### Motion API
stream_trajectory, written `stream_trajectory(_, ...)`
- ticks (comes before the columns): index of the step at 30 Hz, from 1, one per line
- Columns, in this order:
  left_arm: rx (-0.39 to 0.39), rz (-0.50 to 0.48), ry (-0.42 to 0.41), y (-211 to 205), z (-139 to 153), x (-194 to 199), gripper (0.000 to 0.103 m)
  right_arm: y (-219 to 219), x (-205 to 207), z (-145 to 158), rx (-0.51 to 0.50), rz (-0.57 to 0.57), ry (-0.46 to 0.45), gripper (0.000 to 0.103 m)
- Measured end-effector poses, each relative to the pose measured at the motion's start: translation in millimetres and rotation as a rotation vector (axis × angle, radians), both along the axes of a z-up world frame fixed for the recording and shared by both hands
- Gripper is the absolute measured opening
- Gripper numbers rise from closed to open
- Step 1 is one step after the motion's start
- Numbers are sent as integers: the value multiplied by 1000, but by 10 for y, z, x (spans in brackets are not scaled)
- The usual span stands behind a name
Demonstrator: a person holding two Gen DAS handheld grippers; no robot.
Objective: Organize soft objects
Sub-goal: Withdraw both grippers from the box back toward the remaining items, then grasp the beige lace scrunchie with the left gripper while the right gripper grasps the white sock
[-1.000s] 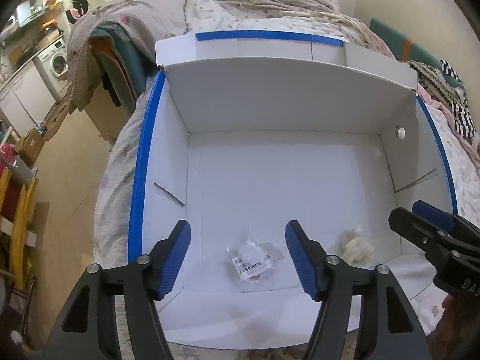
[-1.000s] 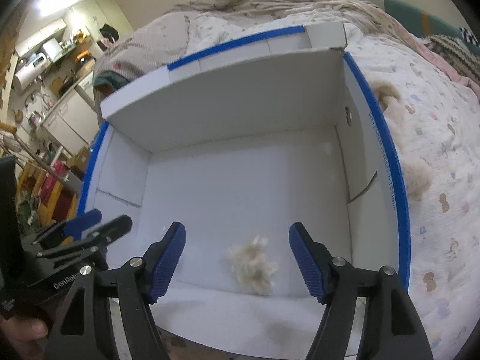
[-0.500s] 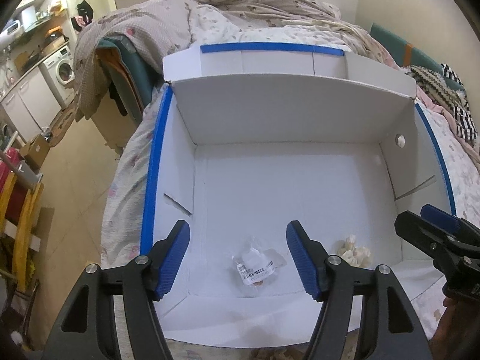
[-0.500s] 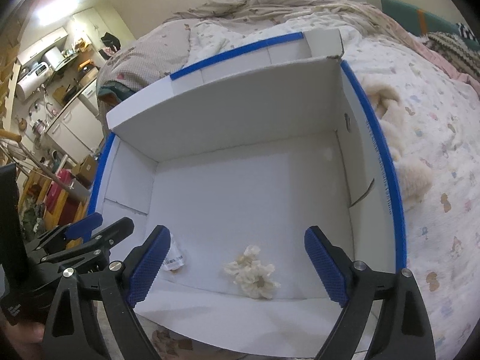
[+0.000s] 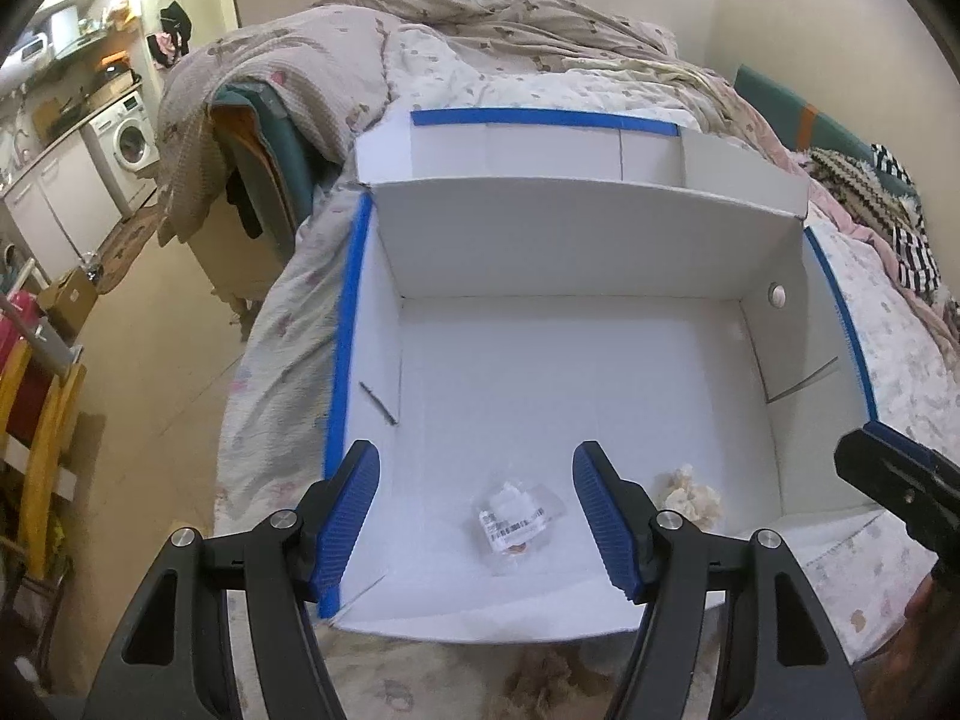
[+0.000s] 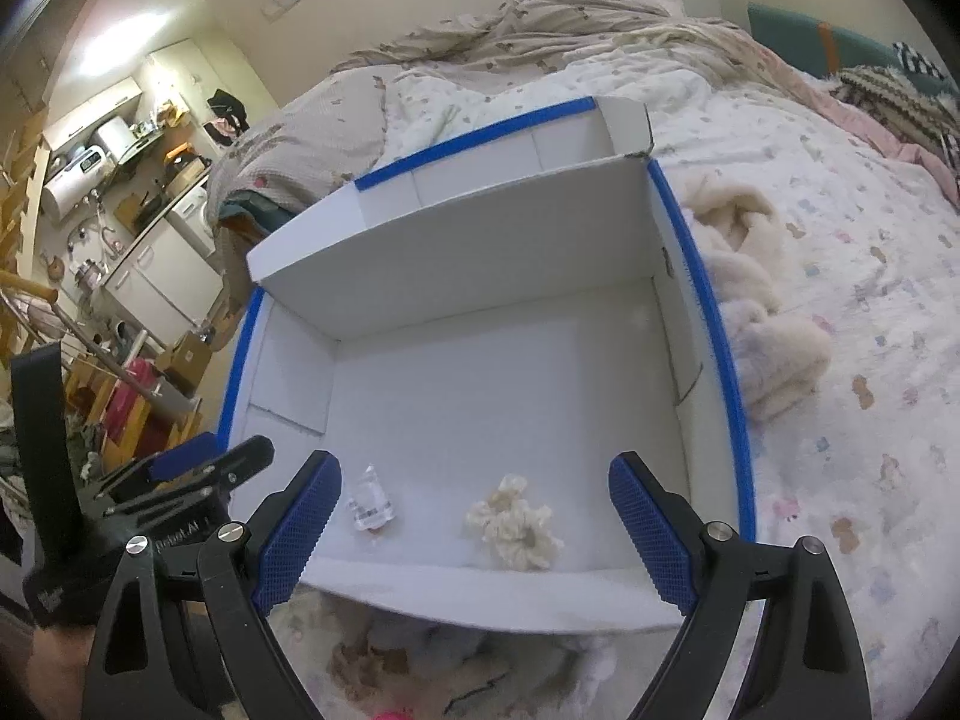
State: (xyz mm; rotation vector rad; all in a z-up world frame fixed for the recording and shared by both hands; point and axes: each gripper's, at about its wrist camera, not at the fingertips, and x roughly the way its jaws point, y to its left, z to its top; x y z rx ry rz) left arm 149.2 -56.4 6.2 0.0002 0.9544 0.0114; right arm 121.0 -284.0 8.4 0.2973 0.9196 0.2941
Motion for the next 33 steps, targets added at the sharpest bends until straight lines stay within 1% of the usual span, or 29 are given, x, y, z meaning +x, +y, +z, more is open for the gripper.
stream_trajectory(5, -25, 30, 8, 115, 161, -108, 64, -27, -169, 110, -14, 3, -30, 97)
stream_trajectory(8, -39, 71, 26, 191, 211, -236, 65, -46, -273, 82, -12, -7, -18, 97)
stream_trajectory(9, -55, 91, 27, 226, 223, -310, 66, -51, -310, 63, -6, -9, -10, 97)
stream_trajectory(11, -76, 101, 33, 253, 227, -423, 70, -46, -368, 36, -3, -7, 3, 97)
stream_trajectory(15, -74, 104, 50, 260, 160, -646, 70, -10, -496, 0, -25, 10, 12, 97)
stream_trajectory(21, -47, 68, 64, 276, -69, -765, 70, -3, -637, -113, -46, 31, 53, 97)
stream_trajectory(23, -23, 64, 78, 309, -176, -780, 70, -25, -653, -170, -52, 31, 75, 97)
stream_trajectory(27, -45, 97, 126, 439, -374, -794, 70, -127, -656, -336, -40, -2, 149, 97)
stream_trajectory(28, -57, 101, 141, 458, -417, -800, 70, -154, -646, -391, -36, -15, 178, 97)
stream_trajectory(30, -68, 81, 180, 447, -519, -800, 70, -200, -623, -494, -34, -37, 228, 97)
stream_trajectory(32, -71, 45, 240, 384, -643, -776, 70, -224, -602, -574, -23, -54, 267, 97)
stream_trajectory(33, -86, 23, 287, 343, -737, -760, 70, -230, -594, -602, -17, -60, 280, 97)
